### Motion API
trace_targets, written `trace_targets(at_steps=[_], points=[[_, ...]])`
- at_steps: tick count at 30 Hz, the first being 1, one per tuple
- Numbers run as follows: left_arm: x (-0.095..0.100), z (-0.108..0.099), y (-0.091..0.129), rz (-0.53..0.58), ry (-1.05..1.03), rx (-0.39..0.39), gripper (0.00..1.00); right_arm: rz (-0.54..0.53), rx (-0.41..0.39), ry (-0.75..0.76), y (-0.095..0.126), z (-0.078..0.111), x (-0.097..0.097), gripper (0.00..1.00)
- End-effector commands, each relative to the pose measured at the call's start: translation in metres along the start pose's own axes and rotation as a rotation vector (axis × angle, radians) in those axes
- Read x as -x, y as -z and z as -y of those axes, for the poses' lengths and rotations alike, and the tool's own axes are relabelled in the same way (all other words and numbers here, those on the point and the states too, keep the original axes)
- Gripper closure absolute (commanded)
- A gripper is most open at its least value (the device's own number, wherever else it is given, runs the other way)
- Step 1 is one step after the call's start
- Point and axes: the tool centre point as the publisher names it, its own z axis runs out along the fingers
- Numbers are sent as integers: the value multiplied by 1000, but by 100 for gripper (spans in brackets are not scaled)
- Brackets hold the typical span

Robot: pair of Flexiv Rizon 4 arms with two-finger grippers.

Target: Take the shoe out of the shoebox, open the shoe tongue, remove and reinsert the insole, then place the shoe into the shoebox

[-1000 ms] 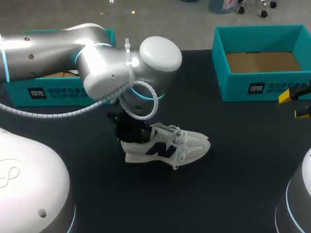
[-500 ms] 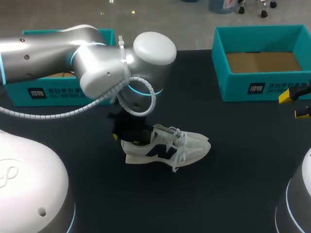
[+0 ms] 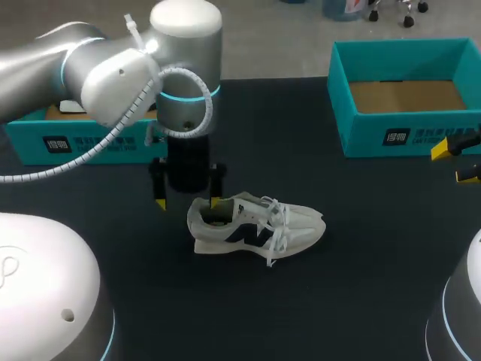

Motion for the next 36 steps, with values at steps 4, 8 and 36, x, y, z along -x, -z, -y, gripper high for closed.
trace_targets(at_steps=[4, 8, 36], points=[[-10, -3, 4, 95, 41, -27, 0, 3, 0, -1, -1, 0, 0, 0], [-10, -3, 4, 95, 41, -27, 0, 3, 0, -1, -1, 0, 0, 0], [-62, -12, -10, 536, 696, -667, 0, 3, 0, -1, -1, 0, 0, 0]])
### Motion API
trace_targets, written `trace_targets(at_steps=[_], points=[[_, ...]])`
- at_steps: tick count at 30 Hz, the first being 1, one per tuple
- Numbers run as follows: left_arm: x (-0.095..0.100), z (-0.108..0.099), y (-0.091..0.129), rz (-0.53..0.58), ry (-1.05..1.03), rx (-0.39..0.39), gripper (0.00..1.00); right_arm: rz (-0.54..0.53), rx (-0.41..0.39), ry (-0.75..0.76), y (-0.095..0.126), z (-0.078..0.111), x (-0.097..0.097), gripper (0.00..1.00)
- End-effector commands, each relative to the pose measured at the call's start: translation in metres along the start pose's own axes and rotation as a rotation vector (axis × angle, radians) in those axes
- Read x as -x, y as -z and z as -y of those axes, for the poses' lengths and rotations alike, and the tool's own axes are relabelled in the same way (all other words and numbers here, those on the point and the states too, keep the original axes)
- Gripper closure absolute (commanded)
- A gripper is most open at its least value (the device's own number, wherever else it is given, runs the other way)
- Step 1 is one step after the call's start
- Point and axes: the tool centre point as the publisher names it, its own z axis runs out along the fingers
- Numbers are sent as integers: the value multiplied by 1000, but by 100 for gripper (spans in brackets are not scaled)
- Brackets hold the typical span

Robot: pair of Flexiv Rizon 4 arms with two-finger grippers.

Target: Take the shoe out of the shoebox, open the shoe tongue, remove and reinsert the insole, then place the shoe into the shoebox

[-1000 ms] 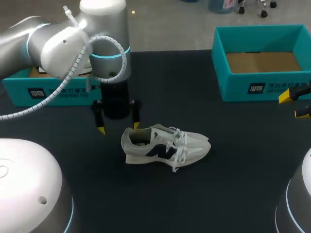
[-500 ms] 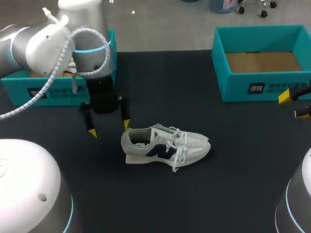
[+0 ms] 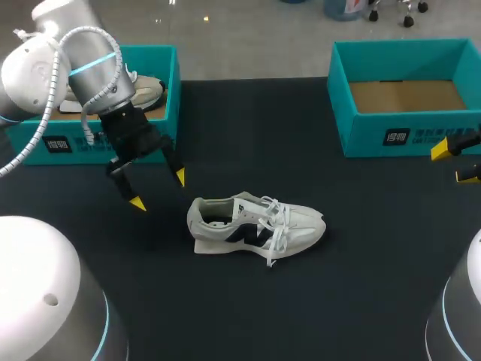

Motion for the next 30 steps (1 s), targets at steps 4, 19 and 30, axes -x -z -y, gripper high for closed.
trace_targets(at_steps=[4, 19, 30], points=[[-20, 5, -14, 202, 134, -248, 0, 3, 0, -1, -1, 0, 0, 0], [-34, 2, -12, 380, 195, -252, 0, 3, 0, -1, -1, 0, 0, 0], [-33, 2, -17, 461, 259, -263, 0, 3, 0, -1, -1, 0, 0, 0]])
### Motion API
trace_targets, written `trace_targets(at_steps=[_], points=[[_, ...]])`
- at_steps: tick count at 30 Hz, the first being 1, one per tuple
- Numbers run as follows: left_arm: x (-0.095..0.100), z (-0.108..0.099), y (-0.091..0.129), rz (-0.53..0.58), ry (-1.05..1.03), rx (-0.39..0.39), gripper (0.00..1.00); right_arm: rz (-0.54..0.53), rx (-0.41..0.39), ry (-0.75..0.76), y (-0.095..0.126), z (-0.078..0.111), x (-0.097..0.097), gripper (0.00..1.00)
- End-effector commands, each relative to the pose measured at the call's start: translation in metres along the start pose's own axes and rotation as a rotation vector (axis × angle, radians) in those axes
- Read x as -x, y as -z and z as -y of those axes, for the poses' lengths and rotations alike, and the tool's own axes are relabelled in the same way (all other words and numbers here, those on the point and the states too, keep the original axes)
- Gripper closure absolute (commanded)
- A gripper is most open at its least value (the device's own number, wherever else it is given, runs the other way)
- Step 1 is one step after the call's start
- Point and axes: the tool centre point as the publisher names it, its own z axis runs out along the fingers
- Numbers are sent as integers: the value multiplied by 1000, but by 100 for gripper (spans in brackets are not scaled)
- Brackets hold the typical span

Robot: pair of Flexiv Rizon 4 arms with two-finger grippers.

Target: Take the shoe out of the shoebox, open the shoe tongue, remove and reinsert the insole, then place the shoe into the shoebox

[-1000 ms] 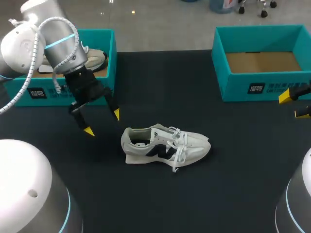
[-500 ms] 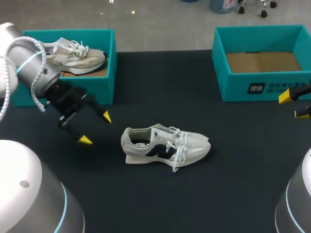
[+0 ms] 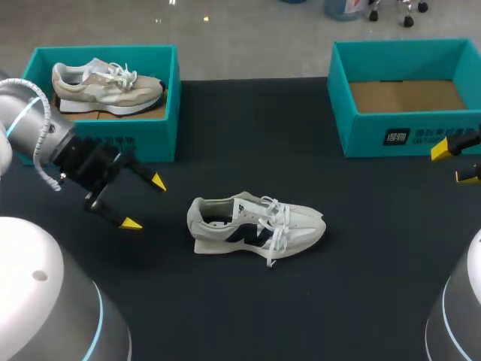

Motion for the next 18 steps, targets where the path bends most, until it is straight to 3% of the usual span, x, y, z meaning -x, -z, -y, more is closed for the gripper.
trace_targets(at_steps=[1, 12, 18], points=[[-4, -1, -6, 146, 72, -35, 0, 3, 0, -1, -1, 0, 0, 0], [-8, -21, -13, 394, 261, -74, 0, 3, 0, -1, -1, 0, 0, 0], [-8, -29, -19, 397, 286, -80, 0, 3, 0, -1, -1, 0, 0, 0]])
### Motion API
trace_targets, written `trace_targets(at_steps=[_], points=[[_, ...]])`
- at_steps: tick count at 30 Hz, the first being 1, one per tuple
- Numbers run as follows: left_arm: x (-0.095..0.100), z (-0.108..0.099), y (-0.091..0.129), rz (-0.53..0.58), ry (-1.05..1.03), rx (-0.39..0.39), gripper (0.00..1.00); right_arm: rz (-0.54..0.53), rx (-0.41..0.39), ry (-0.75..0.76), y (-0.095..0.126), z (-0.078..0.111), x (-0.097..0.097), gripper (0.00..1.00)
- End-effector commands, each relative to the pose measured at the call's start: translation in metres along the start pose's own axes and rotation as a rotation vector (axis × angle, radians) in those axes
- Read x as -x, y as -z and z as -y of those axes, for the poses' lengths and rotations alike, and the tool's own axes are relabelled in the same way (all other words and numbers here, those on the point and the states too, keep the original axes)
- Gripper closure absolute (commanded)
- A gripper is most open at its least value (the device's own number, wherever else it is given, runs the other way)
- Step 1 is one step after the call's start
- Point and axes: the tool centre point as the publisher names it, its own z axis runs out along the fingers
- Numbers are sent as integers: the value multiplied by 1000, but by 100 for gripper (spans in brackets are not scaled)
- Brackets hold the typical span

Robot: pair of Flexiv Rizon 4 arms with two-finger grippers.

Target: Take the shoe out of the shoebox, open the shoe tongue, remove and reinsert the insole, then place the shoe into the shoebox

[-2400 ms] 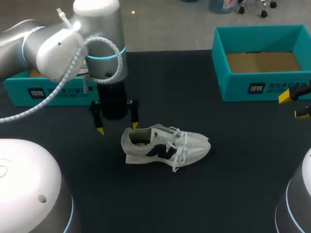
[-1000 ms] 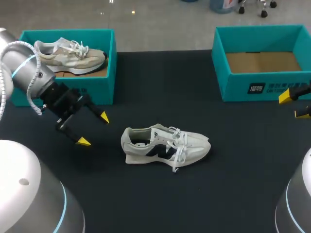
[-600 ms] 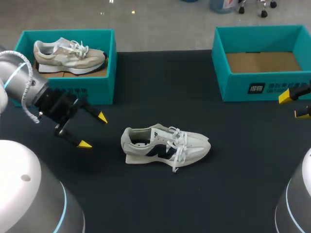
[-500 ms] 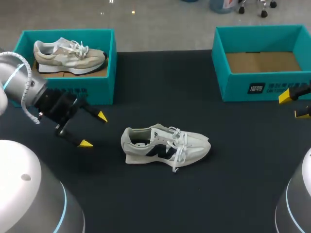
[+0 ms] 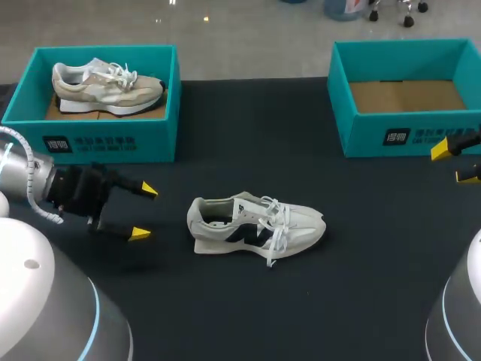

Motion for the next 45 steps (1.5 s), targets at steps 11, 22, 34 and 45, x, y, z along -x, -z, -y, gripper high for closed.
trace_targets(at_steps=[11, 22, 34, 45], points=[[1, -13, -8, 52, 46, 55, 0, 3, 0, -1, -1, 0, 0, 0], [1, -13, -7, 50, 51, 90, 0, 3, 0, -1, -1, 0, 0, 0], [10, -15, -20, 107, 135, 5, 0, 3, 0, -1, -1, 0, 0, 0], [10, -15, -28, 33, 114, -43, 0, 3, 0, -1, -1, 0, 0, 0]])
